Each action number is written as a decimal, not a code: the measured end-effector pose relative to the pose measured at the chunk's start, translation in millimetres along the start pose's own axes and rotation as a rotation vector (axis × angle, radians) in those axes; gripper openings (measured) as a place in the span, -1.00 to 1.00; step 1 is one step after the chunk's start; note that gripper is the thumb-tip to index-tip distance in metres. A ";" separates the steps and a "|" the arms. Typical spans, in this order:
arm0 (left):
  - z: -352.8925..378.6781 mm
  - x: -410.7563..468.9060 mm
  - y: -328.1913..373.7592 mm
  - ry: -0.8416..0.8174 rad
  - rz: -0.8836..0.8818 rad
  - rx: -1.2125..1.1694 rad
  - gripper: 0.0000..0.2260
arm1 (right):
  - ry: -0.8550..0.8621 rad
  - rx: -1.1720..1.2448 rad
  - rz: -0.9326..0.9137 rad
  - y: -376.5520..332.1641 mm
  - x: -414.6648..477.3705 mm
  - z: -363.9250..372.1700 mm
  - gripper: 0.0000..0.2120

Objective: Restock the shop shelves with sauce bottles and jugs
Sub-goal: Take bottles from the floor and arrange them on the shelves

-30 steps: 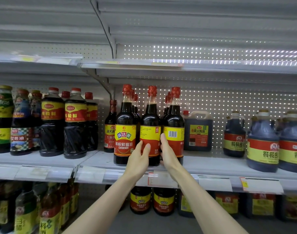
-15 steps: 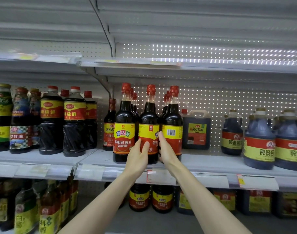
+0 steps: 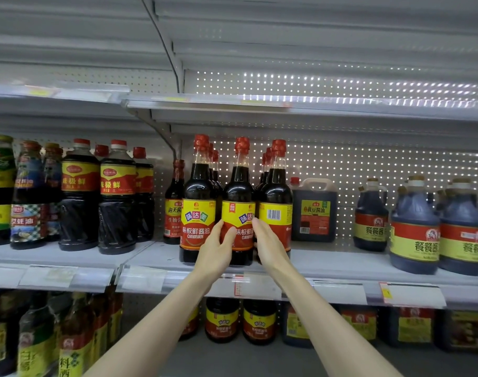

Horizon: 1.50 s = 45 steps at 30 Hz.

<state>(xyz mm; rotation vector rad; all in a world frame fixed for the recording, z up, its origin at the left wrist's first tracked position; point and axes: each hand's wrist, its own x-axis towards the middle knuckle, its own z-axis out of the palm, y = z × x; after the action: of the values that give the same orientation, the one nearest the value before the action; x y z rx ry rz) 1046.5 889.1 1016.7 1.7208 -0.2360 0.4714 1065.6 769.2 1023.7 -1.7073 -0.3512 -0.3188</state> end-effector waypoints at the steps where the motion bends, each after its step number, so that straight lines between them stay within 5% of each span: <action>1: 1.5 -3.0 1.0 0.003 0.018 0.000 -0.53 | -0.007 -0.020 -0.003 -0.8 1.4 1.8 -0.74; 4: 3.8 -5.3 -0.2 0.007 0.049 0.003 -0.51 | -0.002 -0.065 0.010 -1.1 3.7 7.1 -0.53; 20: 0.9 0.6 -11.5 -0.035 0.065 0.017 -0.50 | 0.042 -0.004 -0.076 8.7 -4.6 5.6 -0.66; 32: -4.9 7.1 -16.7 -0.045 0.029 -0.057 -0.53 | 0.087 0.016 -0.106 17.0 -10.8 8.4 -0.56; 45: -6.3 7.0 -15.4 -0.068 0.036 -0.077 -0.54 | 0.069 0.067 -0.100 19.3 -9.6 8.0 -0.81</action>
<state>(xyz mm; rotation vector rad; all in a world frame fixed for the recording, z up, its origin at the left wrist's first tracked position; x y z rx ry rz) 1057.9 899.2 1007.0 1.6609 -0.3303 0.4246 1064.8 773.6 1001.2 -1.6124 -0.3931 -0.4340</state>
